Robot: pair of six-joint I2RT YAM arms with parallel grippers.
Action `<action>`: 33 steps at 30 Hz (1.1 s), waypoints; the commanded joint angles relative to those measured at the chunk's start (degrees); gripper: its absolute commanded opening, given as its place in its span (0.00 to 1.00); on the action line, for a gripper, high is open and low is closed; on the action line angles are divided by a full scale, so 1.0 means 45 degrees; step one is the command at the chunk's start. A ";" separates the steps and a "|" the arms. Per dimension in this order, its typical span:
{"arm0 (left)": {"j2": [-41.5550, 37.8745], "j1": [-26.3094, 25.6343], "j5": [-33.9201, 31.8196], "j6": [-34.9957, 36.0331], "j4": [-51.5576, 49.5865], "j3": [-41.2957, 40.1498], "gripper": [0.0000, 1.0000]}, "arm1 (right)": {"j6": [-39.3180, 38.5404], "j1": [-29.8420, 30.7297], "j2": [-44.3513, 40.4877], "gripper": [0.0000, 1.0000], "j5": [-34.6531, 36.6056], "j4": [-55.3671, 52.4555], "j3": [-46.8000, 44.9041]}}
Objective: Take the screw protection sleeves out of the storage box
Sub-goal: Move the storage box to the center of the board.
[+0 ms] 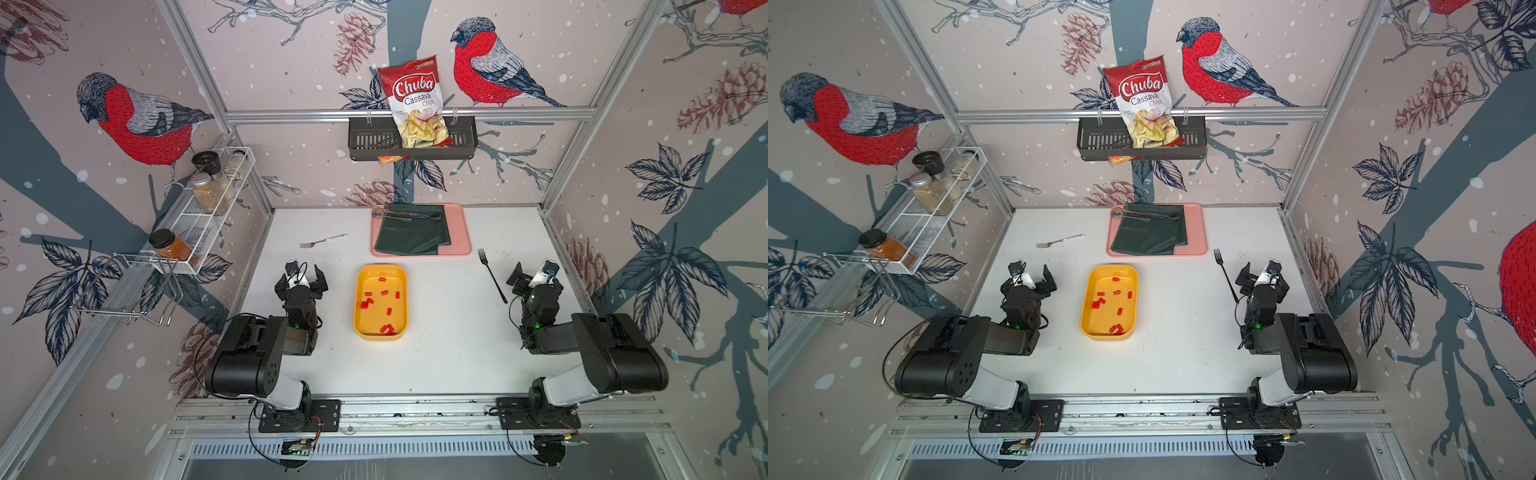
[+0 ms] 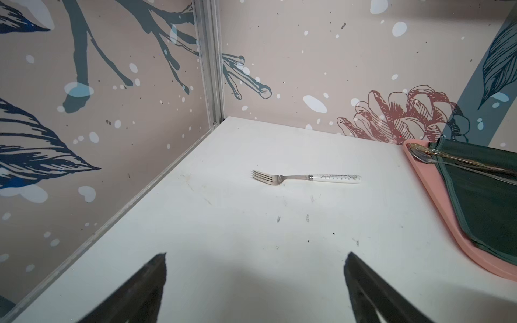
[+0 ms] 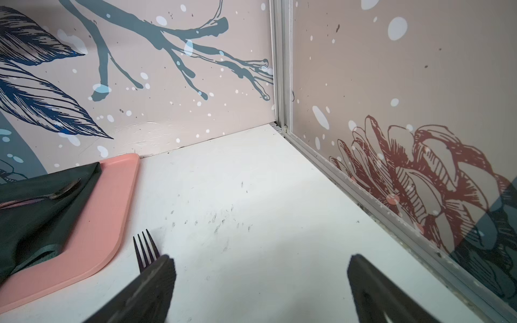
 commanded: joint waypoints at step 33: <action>-0.2671 -0.1767 0.5995 -0.7287 -1.4872 0.5392 0.78 | 0.6059 0.4525 -0.1497 0.94 -0.5765 -1.9189 0.9935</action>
